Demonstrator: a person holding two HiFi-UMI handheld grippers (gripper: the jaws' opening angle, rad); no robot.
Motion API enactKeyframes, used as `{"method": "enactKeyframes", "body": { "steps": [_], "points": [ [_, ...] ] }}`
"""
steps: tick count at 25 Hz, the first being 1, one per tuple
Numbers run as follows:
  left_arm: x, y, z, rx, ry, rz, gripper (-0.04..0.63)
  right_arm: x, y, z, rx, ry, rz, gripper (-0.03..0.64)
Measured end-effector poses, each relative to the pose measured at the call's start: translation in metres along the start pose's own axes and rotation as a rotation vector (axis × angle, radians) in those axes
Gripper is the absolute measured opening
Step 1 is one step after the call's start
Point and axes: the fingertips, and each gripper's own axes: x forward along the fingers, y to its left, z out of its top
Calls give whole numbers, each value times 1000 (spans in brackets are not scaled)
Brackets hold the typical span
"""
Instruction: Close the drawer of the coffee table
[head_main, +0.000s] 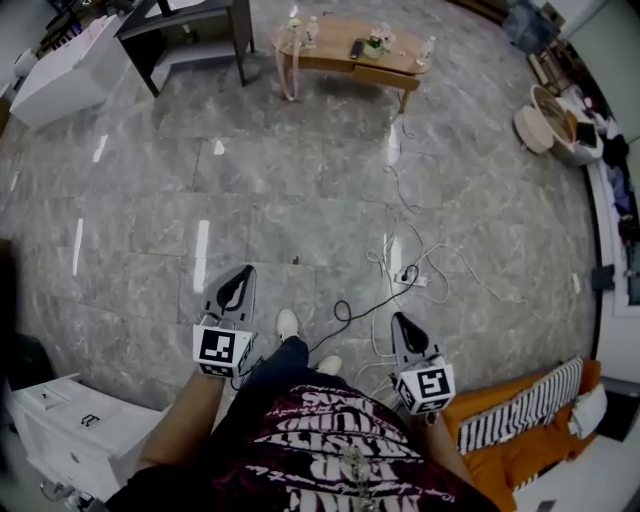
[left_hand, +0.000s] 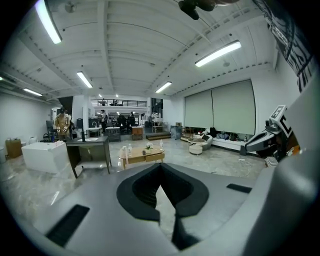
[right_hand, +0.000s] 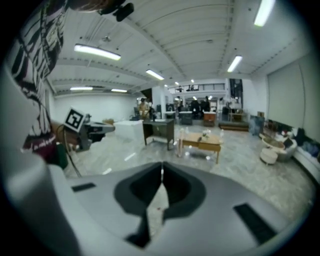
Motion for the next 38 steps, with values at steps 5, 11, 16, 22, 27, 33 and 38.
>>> {"method": "enactKeyframes", "body": {
  "steps": [5,11,16,22,27,33,38],
  "points": [
    [27,10,24,50,-48,-66,23,25,11,35,-57,-28,-11,34],
    [45,19,29,27,-64,-142,23,37,18,51,-58,-18,-98,35],
    [59,26,32,19,-51,-136,23,22,9,66,-45,-55,-145,35],
    [51,27,31,7,-55,-134,23,26,5,58,22,-67,-167,35],
    [52,32,21,-20,-4,-116,23,29,5,49,32,-45,-143,35],
    [57,49,18,-20,30,-59,23,58,-17,43,95,-37,-105,35],
    [51,73,28,-5,29,-6,23,94,-8,48,87,-26,-29,35]
  ]
}}
